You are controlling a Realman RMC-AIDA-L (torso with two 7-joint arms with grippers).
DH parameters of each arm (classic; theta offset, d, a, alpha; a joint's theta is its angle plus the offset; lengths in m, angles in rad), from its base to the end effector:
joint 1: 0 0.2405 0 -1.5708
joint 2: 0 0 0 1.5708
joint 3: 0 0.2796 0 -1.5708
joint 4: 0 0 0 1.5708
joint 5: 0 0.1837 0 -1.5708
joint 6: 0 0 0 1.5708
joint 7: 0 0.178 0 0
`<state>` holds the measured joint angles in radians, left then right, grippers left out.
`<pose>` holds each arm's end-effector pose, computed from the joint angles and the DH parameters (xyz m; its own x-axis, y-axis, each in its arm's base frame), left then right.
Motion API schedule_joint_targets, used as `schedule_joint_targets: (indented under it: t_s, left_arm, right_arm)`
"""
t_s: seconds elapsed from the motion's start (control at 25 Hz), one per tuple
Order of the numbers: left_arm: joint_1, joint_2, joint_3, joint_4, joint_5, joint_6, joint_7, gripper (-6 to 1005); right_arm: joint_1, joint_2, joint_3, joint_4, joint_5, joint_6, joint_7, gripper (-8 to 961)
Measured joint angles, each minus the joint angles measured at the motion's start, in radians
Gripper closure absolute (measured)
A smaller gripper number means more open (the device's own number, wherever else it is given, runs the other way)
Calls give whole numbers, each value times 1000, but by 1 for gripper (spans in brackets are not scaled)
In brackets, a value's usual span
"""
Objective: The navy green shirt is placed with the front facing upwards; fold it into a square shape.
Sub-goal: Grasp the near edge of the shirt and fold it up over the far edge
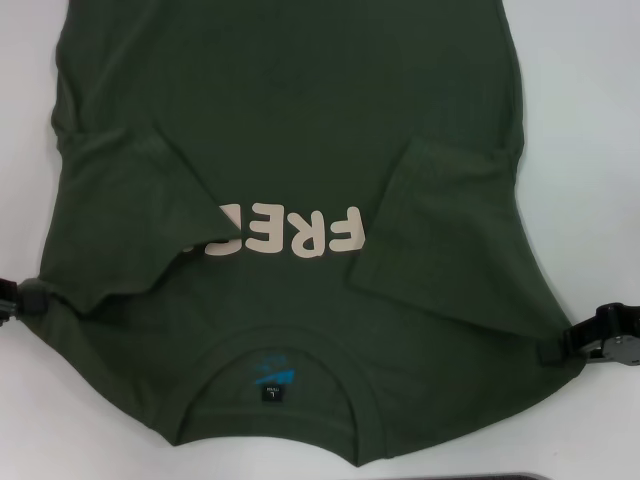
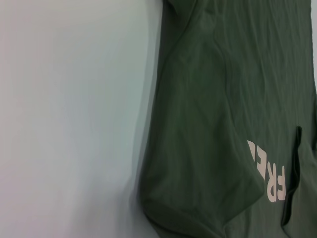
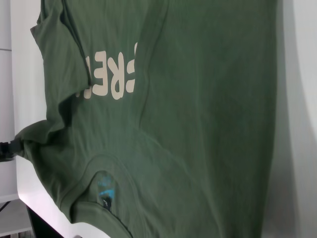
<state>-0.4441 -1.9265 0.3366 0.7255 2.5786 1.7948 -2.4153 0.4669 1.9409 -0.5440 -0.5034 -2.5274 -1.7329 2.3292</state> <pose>-0.3610 0.2634 0.0305 -0.1100 0.9675 0.2278 0.9921 0.0928 0.0850 0.3453 0.2415 -0.0243 -0.0271 -0.9995 -0.0151 -0.9895 0.0246 0.1424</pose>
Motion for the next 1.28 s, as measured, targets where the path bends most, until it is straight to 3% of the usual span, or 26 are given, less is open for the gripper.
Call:
schedule_joint_targets:
  t_s: [0.04,0.32,0.88,1.16,1.28]
  left_arm:
    - [0,0,0,0,0,0,0,951]
    - [-1,1,7,1,6,7,6,951]
    - [8,10,142,6,58,83,14,950]
    - [3,10,145,6,55,129,58,950]
    - [-12,22,114,10,41,155,77,951]
  right_arm:
    - [0,0,-2,0,0,0,0,921]
    - [2,-1,-8,-10,-3,-12,-2,921]
    - [-23,-1,-3,-142,-104,-132,28,921]
    - [-22,-16,16,-146,-105,-133,29,921]
    - [-6,-29,48,-146,-103,-141,23,921]
